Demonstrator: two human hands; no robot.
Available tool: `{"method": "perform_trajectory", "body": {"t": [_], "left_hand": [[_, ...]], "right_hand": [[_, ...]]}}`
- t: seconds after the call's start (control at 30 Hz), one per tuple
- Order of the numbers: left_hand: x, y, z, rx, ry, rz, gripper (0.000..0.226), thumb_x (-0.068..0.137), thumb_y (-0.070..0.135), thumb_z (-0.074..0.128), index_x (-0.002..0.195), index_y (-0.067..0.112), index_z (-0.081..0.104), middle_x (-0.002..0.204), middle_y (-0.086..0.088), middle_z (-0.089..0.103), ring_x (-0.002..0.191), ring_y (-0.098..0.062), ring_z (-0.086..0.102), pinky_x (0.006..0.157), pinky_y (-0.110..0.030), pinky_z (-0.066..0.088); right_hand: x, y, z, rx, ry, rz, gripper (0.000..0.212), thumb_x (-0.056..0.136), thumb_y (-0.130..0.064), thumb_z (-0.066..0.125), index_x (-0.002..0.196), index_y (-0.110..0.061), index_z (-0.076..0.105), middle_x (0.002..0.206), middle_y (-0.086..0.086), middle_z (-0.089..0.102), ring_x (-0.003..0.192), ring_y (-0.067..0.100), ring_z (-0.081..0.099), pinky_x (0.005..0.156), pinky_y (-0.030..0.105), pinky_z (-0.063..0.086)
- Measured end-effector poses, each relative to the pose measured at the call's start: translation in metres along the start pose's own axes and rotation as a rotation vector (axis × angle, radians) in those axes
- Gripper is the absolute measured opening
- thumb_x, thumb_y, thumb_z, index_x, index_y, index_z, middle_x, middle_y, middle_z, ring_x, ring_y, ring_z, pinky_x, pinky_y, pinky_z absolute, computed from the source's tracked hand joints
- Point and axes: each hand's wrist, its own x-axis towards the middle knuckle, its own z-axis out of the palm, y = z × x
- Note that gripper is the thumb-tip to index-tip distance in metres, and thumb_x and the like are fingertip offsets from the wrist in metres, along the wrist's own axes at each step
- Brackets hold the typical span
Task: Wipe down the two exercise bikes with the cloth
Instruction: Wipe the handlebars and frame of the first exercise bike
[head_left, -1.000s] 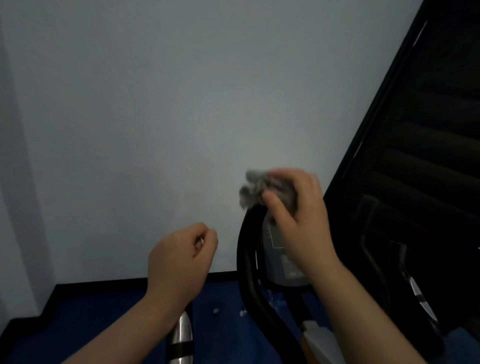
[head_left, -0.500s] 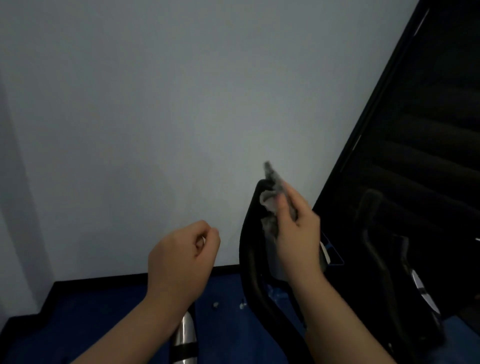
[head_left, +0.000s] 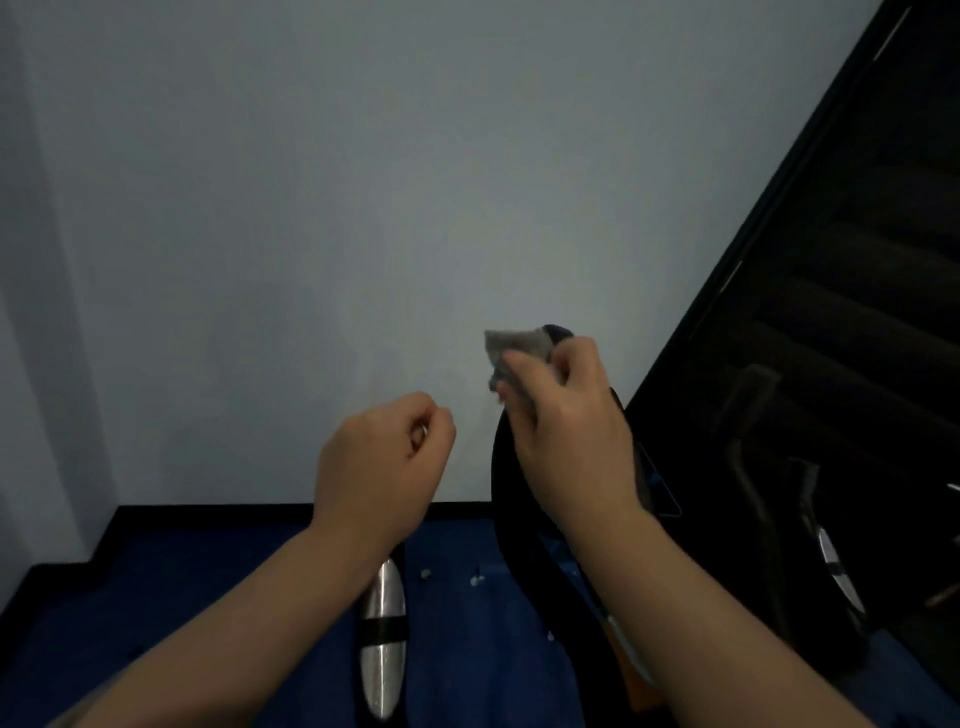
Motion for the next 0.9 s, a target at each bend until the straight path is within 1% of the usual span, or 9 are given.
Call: {"method": "perform_trajectory", "body": {"t": [0.1, 0.17, 0.33, 0.43, 0.53, 0.6, 0.67, 0.77, 0.9], "left_hand": [[-0.001, 0.001, 0.002, -0.012, 0.011, -0.025, 0.031, 0.088, 0.029, 0.05, 0.061, 0.015, 0.058, 0.048, -0.004, 0.052, 0.051, -0.021, 0.049, 0.044, -0.03, 0.035], [-0.001, 0.002, 0.003, -0.009, 0.027, -0.021, 0.031, 0.088, 0.029, 0.05, 0.06, 0.016, 0.057, 0.046, -0.002, 0.049, 0.046, -0.019, 0.046, 0.043, -0.029, 0.033], [0.0, -0.001, 0.002, -0.003, 0.035, -0.008, 0.032, 0.088, 0.027, 0.05, 0.059, 0.016, 0.057, 0.046, -0.002, 0.05, 0.051, -0.022, 0.05, 0.043, -0.03, 0.035], [0.0, -0.002, 0.002, -0.035, 0.028, -0.011, 0.032, 0.089, 0.029, 0.049, 0.062, 0.014, 0.058, 0.049, -0.003, 0.053, 0.048, -0.02, 0.049, 0.045, -0.032, 0.037], [0.0, -0.003, 0.002, -0.048, 0.037, -0.035, 0.031, 0.088, 0.031, 0.048, 0.064, 0.015, 0.059, 0.05, -0.003, 0.055, 0.048, -0.019, 0.05, 0.045, -0.032, 0.038], [-0.001, -0.003, 0.004, -0.038, 0.04, -0.037, 0.031, 0.088, 0.029, 0.049, 0.063, 0.016, 0.059, 0.049, -0.003, 0.055, 0.05, -0.021, 0.05, 0.045, -0.03, 0.037], [0.0, -0.002, 0.004, -0.03, 0.051, -0.04, 0.032, 0.088, 0.03, 0.05, 0.063, 0.015, 0.06, 0.049, -0.004, 0.054, 0.05, -0.021, 0.05, 0.046, -0.031, 0.037], [0.001, -0.003, 0.003, -0.036, 0.067, -0.042, 0.034, 0.086, 0.035, 0.047, 0.065, 0.011, 0.06, 0.05, -0.004, 0.053, 0.051, -0.021, 0.051, 0.049, -0.035, 0.04], [0.0, -0.004, 0.002, -0.059, 0.054, -0.014, 0.033, 0.087, 0.031, 0.049, 0.063, 0.011, 0.06, 0.048, -0.004, 0.052, 0.05, -0.021, 0.052, 0.05, -0.036, 0.042]], "right_hand": [[-0.038, -0.001, 0.006, 0.023, -0.219, -0.006, 0.018, 0.089, -0.026, 0.063, 0.103, -0.015, 0.066, 0.093, 0.003, 0.046, 0.07, 0.017, 0.05, 0.048, 0.027, 0.041], [-0.038, 0.002, 0.0, 0.054, -0.255, -0.017, 0.012, 0.088, -0.029, 0.064, 0.097, -0.021, 0.066, 0.09, -0.004, 0.041, 0.065, 0.012, 0.045, 0.048, 0.025, 0.038], [0.014, -0.006, -0.005, -0.184, 0.057, 0.004, 0.011, 0.086, -0.022, 0.067, 0.092, -0.014, 0.069, 0.09, 0.01, 0.057, 0.065, 0.025, 0.057, 0.044, 0.023, 0.031], [-0.012, -0.012, 0.005, -0.216, -0.121, 0.024, 0.017, 0.091, -0.029, 0.06, 0.098, -0.016, 0.066, 0.102, 0.008, 0.056, 0.071, 0.024, 0.06, 0.047, 0.024, 0.029], [-0.062, -0.009, -0.004, -0.07, -0.305, 0.0, 0.017, 0.087, -0.032, 0.064, 0.104, -0.029, 0.065, 0.094, -0.004, 0.051, 0.066, 0.012, 0.054, 0.044, 0.02, 0.024], [-0.068, 0.001, -0.017, 0.074, -0.36, 0.039, 0.014, 0.087, -0.041, 0.058, 0.099, -0.037, 0.063, 0.09, -0.013, 0.043, 0.065, 0.004, 0.048, 0.045, 0.018, 0.029], [-0.051, 0.009, -0.022, 0.196, -0.342, 0.054, 0.021, 0.089, -0.048, 0.05, 0.105, -0.039, 0.06, 0.093, -0.016, 0.042, 0.076, 0.004, 0.05, 0.055, 0.024, 0.042], [-0.026, 0.005, -0.008, 0.208, -0.196, 0.109, 0.023, 0.091, -0.037, 0.057, 0.113, -0.029, 0.057, 0.108, -0.008, 0.052, 0.09, 0.014, 0.057, 0.069, 0.034, 0.049], [-0.084, 0.012, -0.006, 0.283, -0.255, 0.168, 0.01, 0.091, -0.031, 0.059, 0.094, -0.022, 0.057, 0.092, -0.01, 0.056, 0.076, 0.007, 0.055, 0.062, 0.031, 0.048]]}}
